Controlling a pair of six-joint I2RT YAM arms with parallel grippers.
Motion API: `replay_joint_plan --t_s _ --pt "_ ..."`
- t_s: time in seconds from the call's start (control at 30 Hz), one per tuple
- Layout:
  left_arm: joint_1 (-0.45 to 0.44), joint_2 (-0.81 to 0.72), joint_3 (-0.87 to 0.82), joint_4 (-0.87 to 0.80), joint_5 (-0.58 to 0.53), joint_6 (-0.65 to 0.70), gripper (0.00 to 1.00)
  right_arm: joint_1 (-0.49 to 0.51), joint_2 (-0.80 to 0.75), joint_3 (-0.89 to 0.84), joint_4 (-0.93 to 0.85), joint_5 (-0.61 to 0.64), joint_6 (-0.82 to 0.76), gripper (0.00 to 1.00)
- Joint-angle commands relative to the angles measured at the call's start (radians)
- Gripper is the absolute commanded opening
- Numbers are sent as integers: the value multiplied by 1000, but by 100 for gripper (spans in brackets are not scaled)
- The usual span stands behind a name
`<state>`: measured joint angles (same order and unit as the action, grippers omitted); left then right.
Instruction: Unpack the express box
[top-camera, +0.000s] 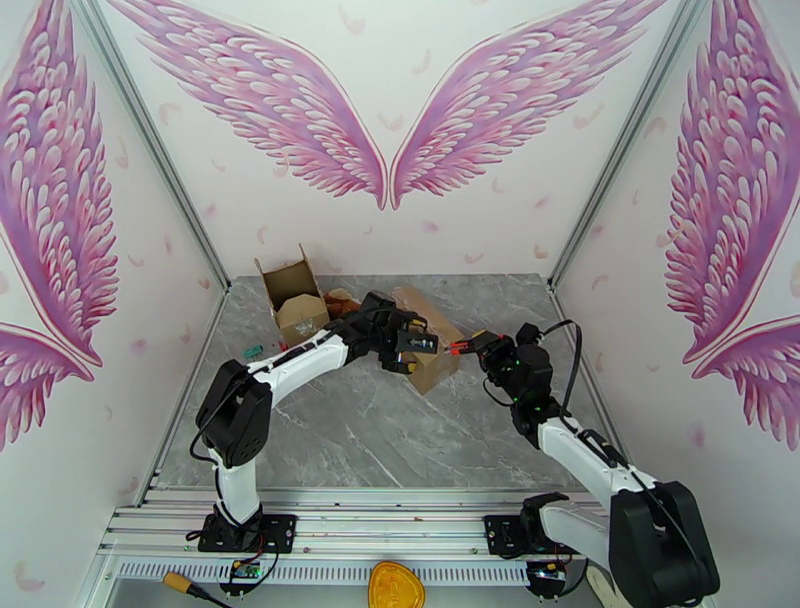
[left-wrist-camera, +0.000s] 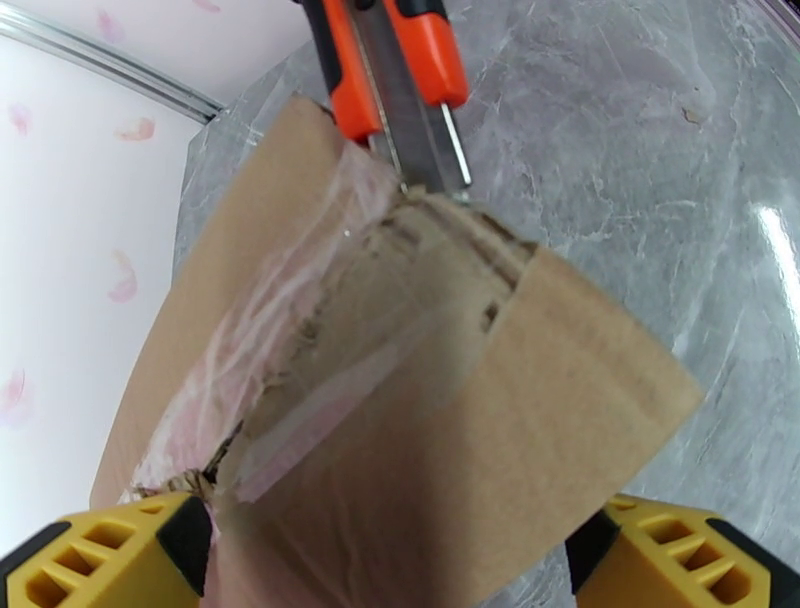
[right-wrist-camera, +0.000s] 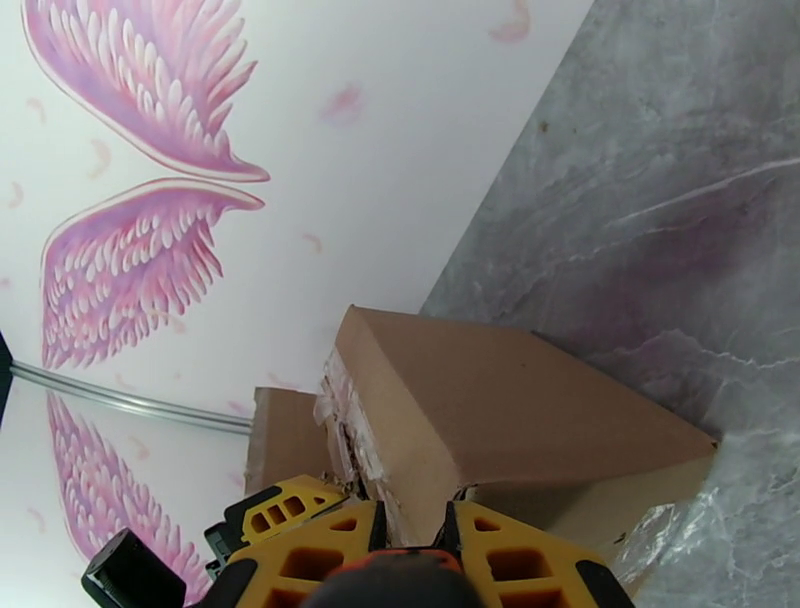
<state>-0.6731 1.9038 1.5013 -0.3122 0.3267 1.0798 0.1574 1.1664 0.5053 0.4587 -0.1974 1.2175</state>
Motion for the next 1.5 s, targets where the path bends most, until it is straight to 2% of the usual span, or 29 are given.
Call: replay_joint_plan --t_s 0.0,0.1,0.33,0.53,0.67,0.87,1.03,1.17,1.2,1.3,1.47 --pt "-14 16 53 59 38 -36 99 21 38 1 25 -215 28 0" --pt "-7 20 57 52 37 -43 99 6 59 16 30 -324 32 0" --pt "26 35 74 -7 47 -29 99 -72 59 56 -117 -590 -26 0" --pt "28 55 113 -44 15 -44 99 -98 80 126 -263 -737 -106 0" --pt "21 66 123 -63 -12 -41 99 -105 123 121 -191 -798 -44 0" --pt "17 72 127 -77 -61 -54 98 -117 147 126 -183 -872 -20 0" --pt "7 53 118 -59 -38 -89 97 -127 151 117 -175 -859 11 0" --pt "-19 38 101 38 -48 -181 97 -121 135 117 -183 -839 24 0" --pt "-29 36 98 76 -75 -223 98 -116 116 127 -249 -811 -7 0" --pt "-51 36 97 122 -130 -300 98 -108 49 104 -305 -711 -6 0" --pt "-78 39 75 177 -201 -370 98 -94 -123 -23 -351 -481 120 0"
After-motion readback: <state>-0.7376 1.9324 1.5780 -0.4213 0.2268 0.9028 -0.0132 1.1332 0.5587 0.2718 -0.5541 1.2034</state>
